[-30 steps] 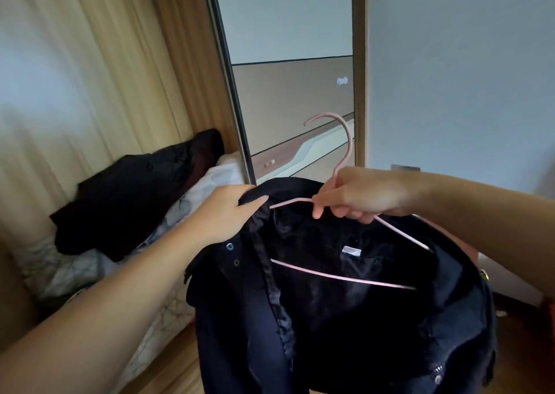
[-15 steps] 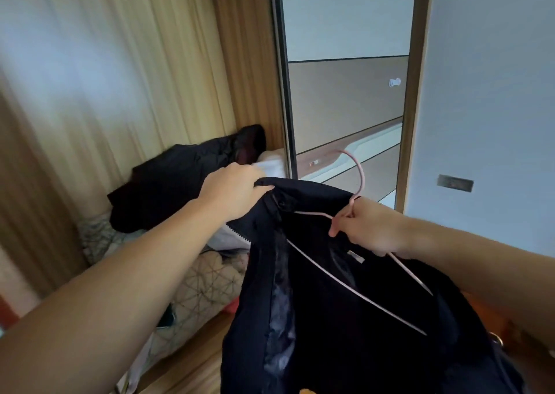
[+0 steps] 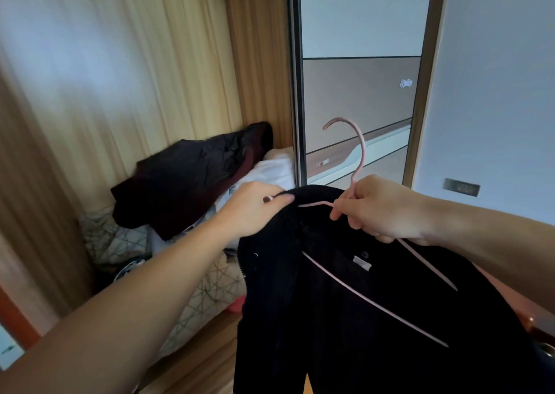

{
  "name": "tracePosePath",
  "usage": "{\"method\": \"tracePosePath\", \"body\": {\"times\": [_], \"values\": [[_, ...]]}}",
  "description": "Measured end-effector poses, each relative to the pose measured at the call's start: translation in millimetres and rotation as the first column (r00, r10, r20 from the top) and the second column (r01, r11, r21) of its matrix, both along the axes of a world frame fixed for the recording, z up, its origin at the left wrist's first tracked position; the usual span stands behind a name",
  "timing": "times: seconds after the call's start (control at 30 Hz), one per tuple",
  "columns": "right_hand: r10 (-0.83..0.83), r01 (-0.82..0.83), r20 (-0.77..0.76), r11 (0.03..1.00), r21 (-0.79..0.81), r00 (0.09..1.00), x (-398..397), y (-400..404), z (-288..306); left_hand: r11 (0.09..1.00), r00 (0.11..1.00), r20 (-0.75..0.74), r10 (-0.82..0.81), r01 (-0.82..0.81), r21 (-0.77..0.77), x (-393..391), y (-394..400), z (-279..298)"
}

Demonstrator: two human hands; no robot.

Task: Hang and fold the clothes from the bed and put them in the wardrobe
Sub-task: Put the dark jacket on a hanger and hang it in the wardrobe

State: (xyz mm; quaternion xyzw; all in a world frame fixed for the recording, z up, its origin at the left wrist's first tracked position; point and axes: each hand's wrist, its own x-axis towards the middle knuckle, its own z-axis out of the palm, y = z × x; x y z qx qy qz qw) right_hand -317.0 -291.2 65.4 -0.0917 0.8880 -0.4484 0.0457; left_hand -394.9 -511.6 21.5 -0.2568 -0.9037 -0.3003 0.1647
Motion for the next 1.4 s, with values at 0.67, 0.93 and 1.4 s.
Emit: {"method": "tracePosePath", "body": {"times": [0.67,0.93,1.4], "values": [[0.047,0.167,-0.583,0.936,0.309,0.811,31.4,45.5,19.8,0.972,0.932,-0.320,-0.169,0.103,-0.212,13.4,16.1,47.5],[0.124,-0.069,-0.223,0.969,0.237,0.967,36.4,75.0,9.4,0.974,0.928,-0.371,-0.028,-0.059,-0.220,-7.7,-26.2,81.6],[0.126,-0.097,-0.382,0.991,0.095,0.916,-5.0,-53.2,48.1,0.985,0.943,-0.306,0.130,-0.158,-0.068,-47.0,-104.5,144.1]]}}
